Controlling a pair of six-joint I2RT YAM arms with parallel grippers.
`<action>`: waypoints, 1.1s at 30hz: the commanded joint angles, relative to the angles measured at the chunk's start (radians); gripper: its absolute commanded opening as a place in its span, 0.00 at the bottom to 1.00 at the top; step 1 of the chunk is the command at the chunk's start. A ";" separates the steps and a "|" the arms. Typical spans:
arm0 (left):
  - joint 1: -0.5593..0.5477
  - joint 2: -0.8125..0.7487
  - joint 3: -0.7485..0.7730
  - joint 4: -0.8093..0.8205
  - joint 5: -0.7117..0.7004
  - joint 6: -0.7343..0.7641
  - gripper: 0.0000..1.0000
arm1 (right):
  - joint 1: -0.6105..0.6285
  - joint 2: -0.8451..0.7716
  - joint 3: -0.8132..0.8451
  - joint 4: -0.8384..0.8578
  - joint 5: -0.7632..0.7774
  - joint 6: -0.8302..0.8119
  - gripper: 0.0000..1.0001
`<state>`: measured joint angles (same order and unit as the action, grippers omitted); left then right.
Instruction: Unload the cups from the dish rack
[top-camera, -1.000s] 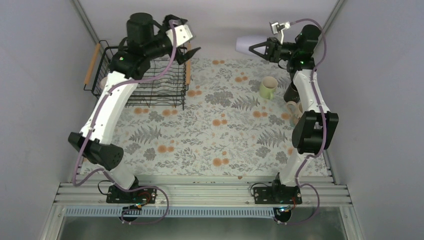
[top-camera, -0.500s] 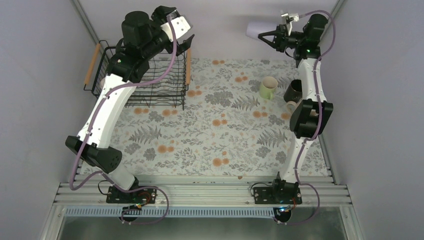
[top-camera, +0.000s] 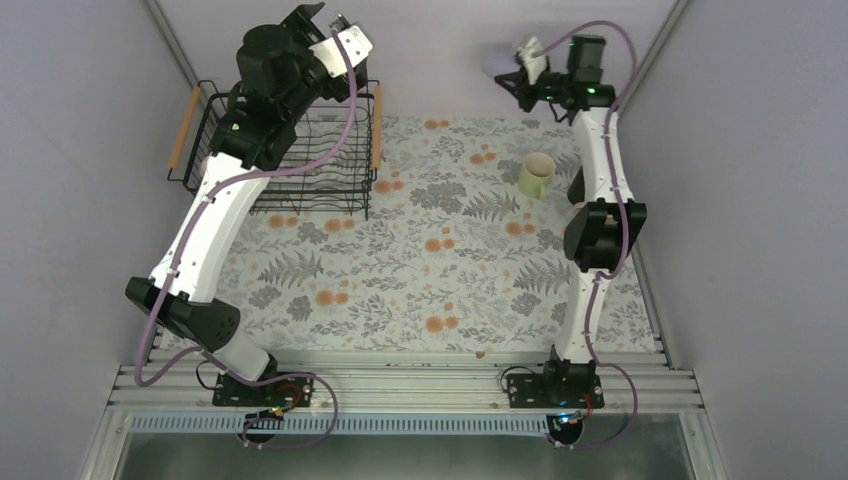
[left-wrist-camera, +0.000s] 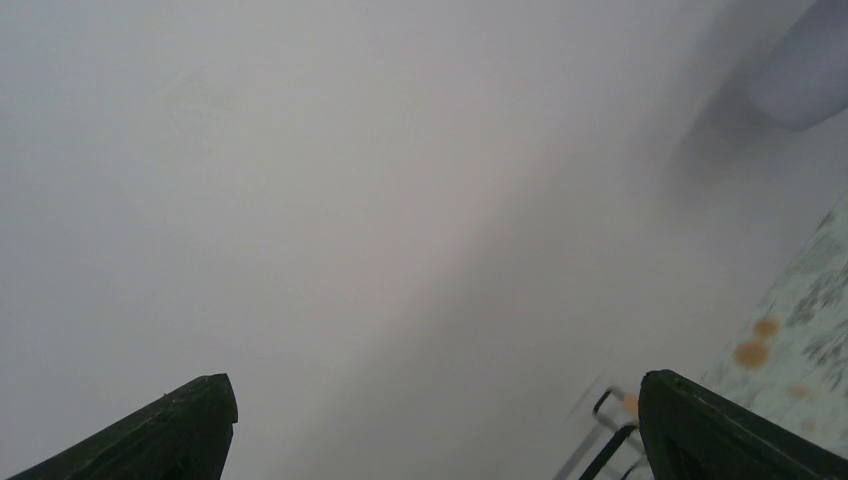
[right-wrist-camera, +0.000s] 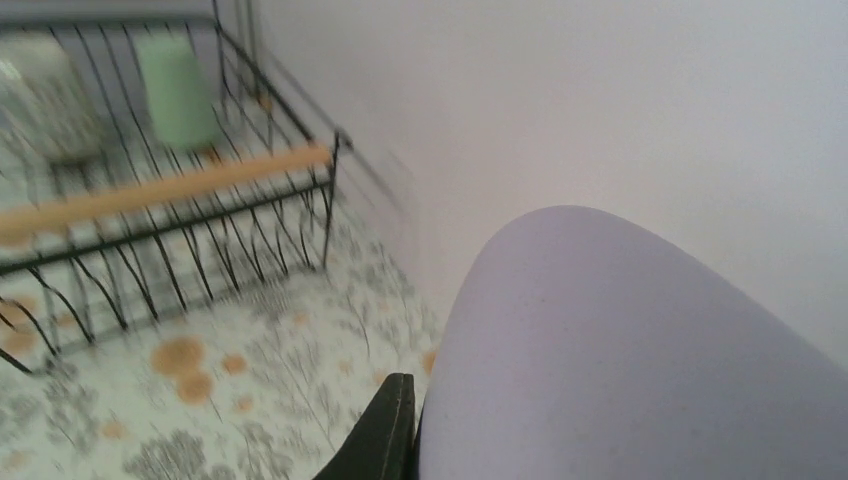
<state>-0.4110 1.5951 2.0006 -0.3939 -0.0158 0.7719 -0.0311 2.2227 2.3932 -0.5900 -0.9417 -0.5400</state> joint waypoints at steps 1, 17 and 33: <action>0.008 -0.004 -0.089 0.022 -0.204 0.136 1.00 | 0.112 -0.003 -0.031 -0.288 0.405 -0.323 0.02; 0.265 0.039 -0.133 0.031 -0.123 0.273 1.00 | 0.185 0.158 -0.027 -0.695 0.788 -0.464 0.03; 0.479 0.128 -0.073 -0.065 0.122 0.213 1.00 | 0.263 0.233 -0.097 -0.696 0.848 -0.450 0.03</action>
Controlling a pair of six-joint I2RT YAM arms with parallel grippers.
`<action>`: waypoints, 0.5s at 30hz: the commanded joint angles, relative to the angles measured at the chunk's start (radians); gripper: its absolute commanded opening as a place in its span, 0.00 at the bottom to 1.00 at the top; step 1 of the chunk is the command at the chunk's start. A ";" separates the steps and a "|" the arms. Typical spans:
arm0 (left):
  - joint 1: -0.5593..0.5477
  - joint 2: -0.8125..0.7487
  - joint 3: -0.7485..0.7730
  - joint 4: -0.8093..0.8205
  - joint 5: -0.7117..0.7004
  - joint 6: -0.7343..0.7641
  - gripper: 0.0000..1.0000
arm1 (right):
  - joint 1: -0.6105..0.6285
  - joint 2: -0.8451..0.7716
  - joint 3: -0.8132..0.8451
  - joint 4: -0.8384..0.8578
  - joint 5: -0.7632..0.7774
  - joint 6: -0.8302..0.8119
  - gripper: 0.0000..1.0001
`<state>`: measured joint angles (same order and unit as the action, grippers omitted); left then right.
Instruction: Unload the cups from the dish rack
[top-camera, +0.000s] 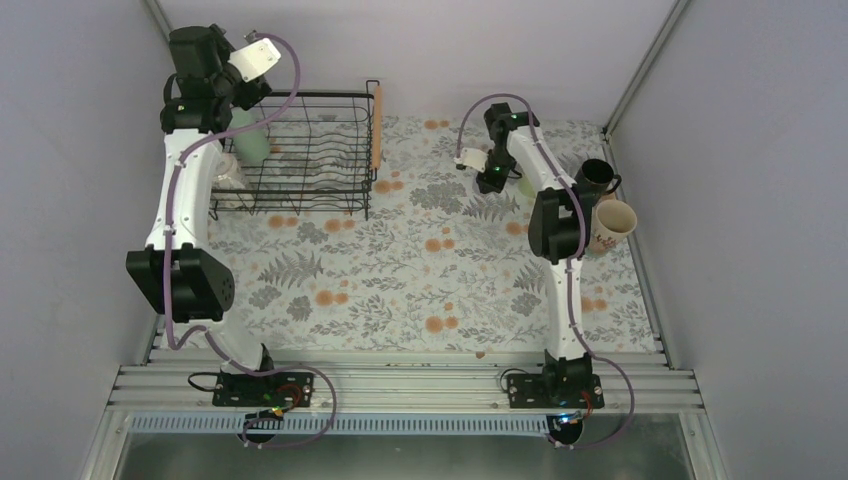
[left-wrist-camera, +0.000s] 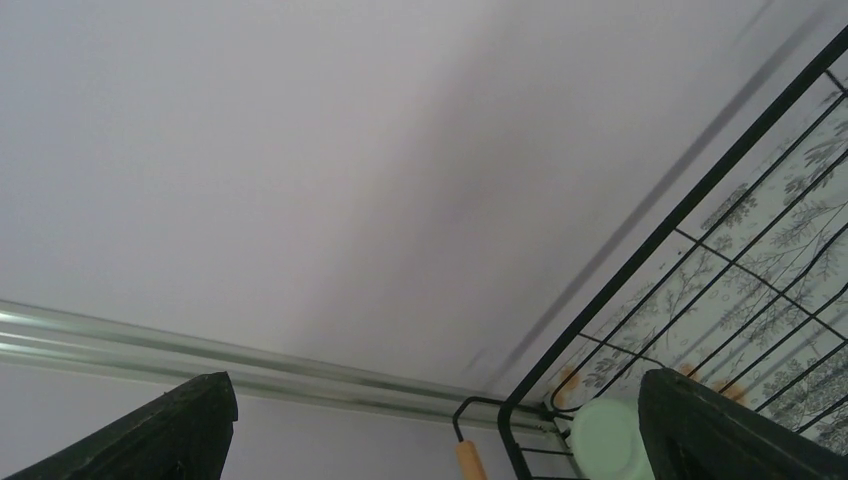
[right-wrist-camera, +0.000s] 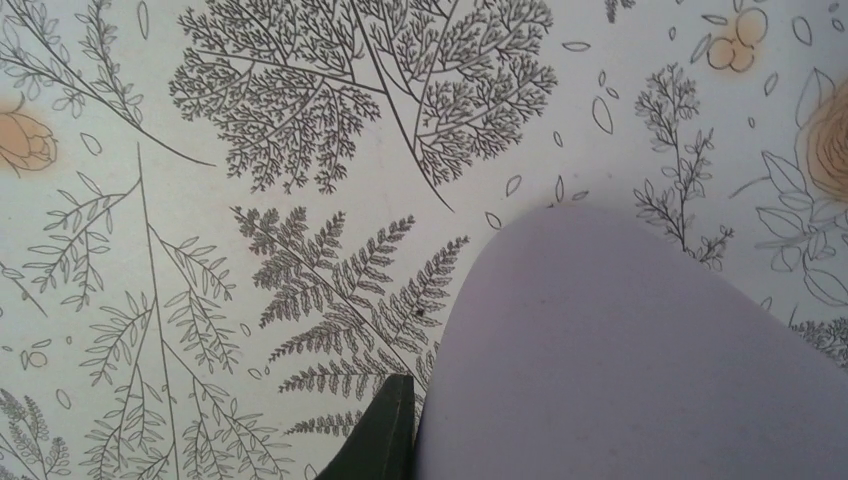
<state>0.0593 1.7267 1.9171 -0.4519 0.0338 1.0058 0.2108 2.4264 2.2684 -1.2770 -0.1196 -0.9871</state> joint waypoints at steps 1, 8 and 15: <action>0.011 -0.006 -0.003 -0.002 0.079 -0.022 1.00 | 0.024 0.037 0.038 -0.008 0.033 0.002 0.03; 0.021 -0.031 -0.070 0.021 0.103 -0.021 1.00 | 0.026 0.057 0.102 0.017 0.053 0.032 0.28; 0.023 -0.059 -0.132 0.030 0.138 -0.039 1.00 | 0.027 -0.014 0.080 0.110 0.075 0.061 0.48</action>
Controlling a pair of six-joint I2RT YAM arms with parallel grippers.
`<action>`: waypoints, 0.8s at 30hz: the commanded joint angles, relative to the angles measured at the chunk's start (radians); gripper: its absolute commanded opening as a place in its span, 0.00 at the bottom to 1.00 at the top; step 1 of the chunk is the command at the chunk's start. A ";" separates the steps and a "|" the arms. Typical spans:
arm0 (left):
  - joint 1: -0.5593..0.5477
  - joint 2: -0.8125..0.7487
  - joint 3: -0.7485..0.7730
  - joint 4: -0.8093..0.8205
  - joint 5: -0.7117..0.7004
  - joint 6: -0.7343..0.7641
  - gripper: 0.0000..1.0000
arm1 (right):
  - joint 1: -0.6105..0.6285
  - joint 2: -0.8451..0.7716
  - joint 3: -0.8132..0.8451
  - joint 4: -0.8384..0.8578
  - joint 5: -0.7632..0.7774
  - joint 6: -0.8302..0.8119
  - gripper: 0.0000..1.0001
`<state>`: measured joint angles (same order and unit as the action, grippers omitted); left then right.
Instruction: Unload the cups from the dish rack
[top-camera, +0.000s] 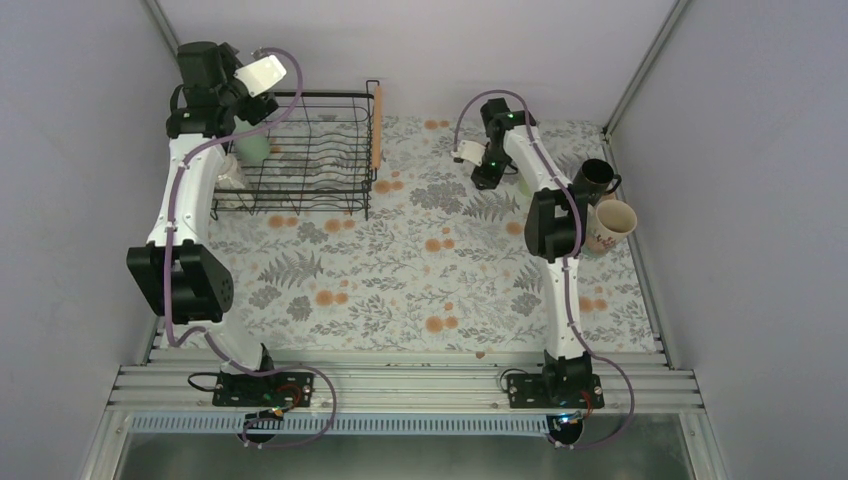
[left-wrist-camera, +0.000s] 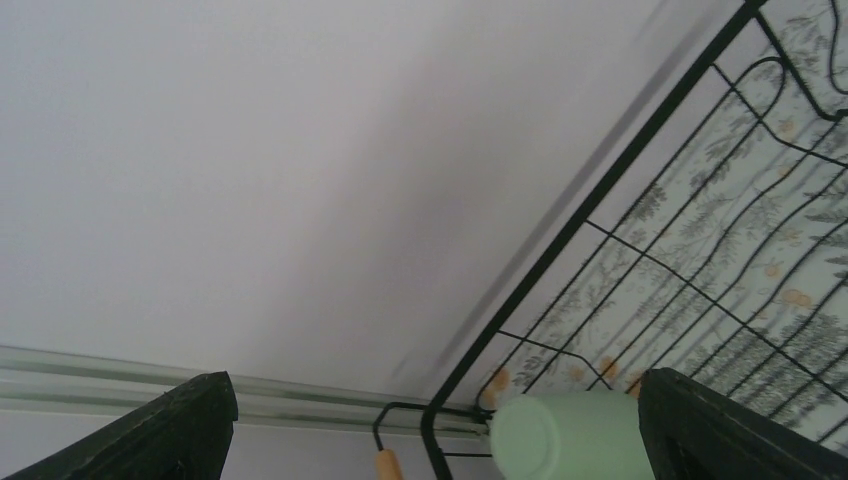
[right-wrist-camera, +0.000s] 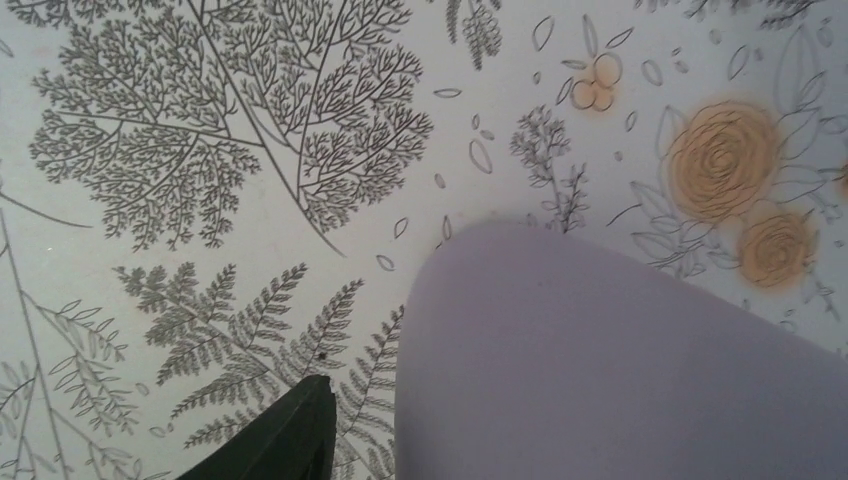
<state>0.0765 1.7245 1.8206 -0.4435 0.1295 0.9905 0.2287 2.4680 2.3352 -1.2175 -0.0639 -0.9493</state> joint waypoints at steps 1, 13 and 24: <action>0.006 -0.061 -0.041 0.024 0.043 -0.023 1.00 | 0.009 -0.071 0.020 0.052 0.014 0.026 0.49; 0.006 -0.016 -0.036 -0.058 0.038 0.026 1.00 | 0.036 -0.329 0.018 0.102 0.006 0.052 0.64; 0.108 0.332 0.422 -0.410 -0.006 0.044 1.00 | 0.068 -0.567 -0.191 0.245 -0.132 0.170 1.00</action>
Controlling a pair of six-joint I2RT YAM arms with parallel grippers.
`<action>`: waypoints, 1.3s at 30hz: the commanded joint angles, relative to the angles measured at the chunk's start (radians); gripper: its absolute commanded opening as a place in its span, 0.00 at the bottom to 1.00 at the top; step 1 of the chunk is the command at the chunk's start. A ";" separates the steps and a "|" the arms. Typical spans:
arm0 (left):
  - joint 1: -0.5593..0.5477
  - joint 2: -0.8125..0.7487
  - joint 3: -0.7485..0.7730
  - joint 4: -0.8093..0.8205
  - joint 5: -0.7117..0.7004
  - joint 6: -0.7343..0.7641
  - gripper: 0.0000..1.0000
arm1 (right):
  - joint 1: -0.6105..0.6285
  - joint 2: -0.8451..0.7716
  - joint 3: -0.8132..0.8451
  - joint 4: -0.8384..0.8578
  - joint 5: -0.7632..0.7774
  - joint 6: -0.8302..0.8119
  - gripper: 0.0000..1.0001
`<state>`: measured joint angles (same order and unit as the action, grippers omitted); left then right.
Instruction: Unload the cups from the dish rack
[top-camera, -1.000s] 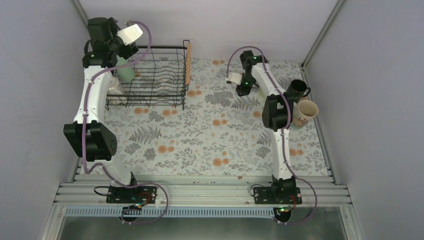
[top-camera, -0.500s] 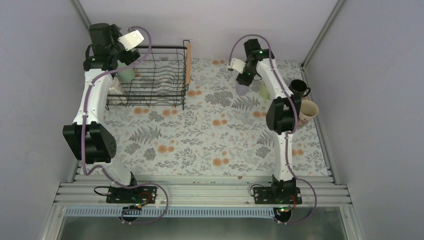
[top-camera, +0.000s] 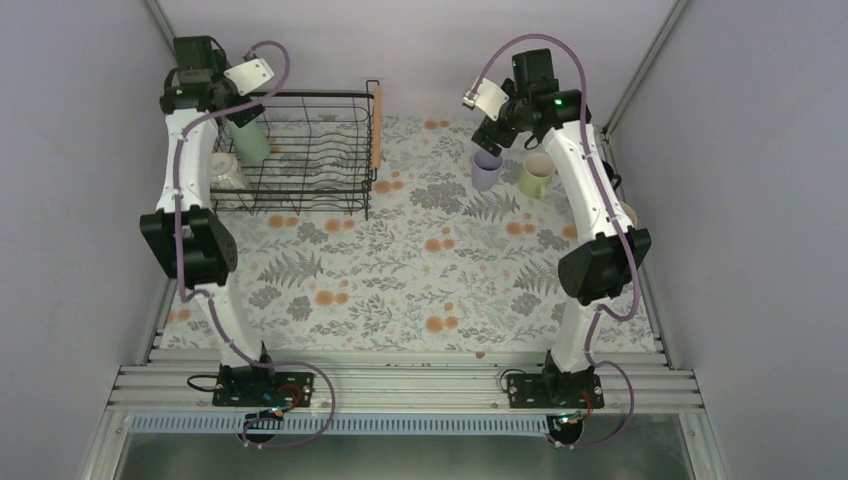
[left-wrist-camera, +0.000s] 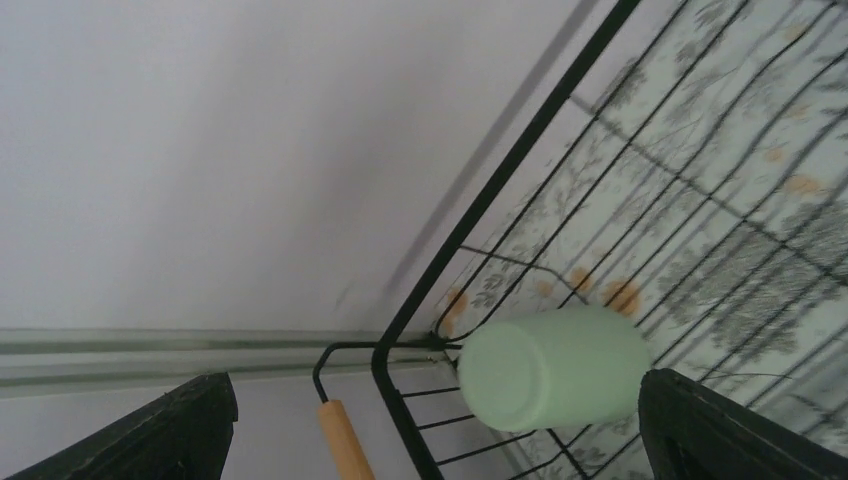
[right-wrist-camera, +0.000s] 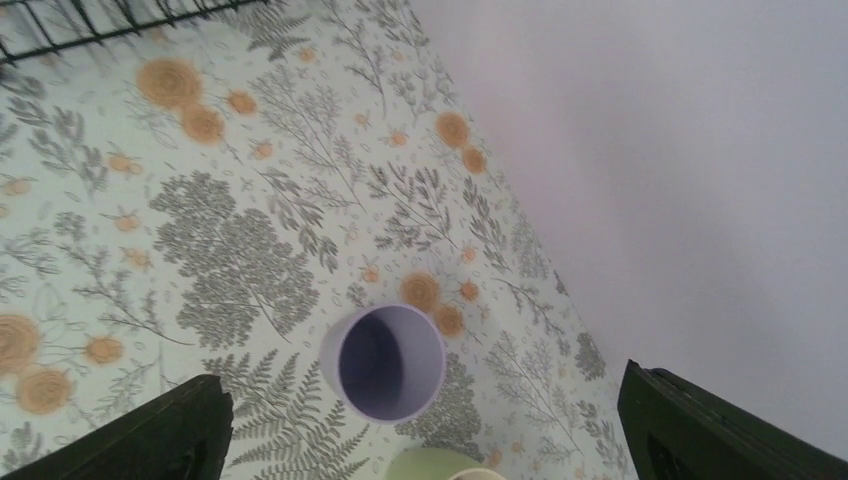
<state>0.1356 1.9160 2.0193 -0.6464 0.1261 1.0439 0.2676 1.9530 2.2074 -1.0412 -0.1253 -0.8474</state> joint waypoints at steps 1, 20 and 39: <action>0.054 0.198 0.316 -0.270 0.003 -0.019 1.00 | 0.032 -0.058 -0.072 0.067 -0.089 0.080 1.00; 0.096 0.522 0.608 -0.446 0.024 0.036 1.00 | 0.046 -0.196 -0.319 0.131 -0.142 0.125 1.00; 0.101 0.613 0.593 -0.360 -0.003 0.003 1.00 | 0.048 -0.187 -0.370 0.164 -0.163 0.132 1.00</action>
<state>0.2329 2.5088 2.6011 -1.0218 0.1093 1.0584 0.3073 1.7721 1.8500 -0.9100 -0.2577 -0.7319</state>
